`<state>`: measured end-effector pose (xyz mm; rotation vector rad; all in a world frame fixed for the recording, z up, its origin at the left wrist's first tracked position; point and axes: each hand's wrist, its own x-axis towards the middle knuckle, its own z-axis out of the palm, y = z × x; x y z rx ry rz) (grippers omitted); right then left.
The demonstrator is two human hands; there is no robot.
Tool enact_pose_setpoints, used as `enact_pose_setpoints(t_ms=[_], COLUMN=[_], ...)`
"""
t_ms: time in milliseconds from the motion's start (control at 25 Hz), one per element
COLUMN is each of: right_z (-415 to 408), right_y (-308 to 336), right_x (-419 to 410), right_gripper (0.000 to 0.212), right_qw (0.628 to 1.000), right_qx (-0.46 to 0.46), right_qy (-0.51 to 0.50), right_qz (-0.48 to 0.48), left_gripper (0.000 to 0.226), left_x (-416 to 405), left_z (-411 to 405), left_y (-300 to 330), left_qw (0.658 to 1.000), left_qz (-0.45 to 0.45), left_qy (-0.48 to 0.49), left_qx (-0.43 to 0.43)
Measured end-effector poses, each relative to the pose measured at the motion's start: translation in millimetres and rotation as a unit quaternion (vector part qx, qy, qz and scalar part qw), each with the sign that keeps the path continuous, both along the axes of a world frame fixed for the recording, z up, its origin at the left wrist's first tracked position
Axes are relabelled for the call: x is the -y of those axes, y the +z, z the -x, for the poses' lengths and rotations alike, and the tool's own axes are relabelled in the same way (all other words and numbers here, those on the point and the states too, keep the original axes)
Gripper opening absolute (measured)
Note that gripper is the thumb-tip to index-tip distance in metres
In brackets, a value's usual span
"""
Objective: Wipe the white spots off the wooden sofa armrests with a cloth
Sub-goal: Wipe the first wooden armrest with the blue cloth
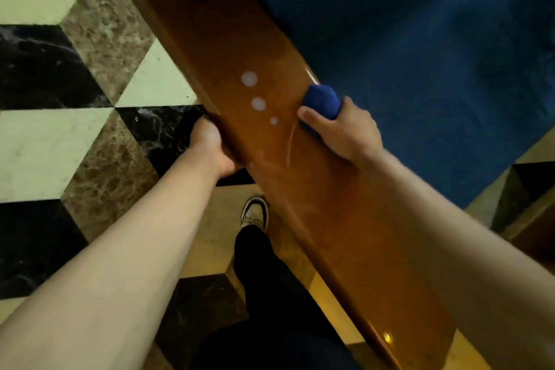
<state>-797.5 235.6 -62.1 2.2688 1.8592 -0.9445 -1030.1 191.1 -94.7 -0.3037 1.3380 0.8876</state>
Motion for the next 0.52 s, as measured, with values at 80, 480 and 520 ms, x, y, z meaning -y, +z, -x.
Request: enact_pose_setpoints(t_ms=[80,480,520], right_z=[-14.8,45.4,72.3], right_y=[5.0,-1.4,-5.4], right_x=[-22.2,133.3,124.8], right_gripper=[0.071,0.085,0.087], right_qw=[0.984,0.967,0.966], right_qx=[-0.129,0.151,0.156], right_qy=[-0.088,0.186,0.178], right_qz=[0.087,-0.082,-0.101], left_gripper=[0.059,0.064,0.062], left_x=[-9.2,-42.6,-42.0], left_z=[16.5,45.7,47.2], left_y=[0.3,5.7,3.1], left_qw=[0.999,0.996,0.996], left_qz=[0.014,0.050,0.057], left_qy=[0.041,0.071,0.069], left_qx=[-0.011,0.017,0.020])
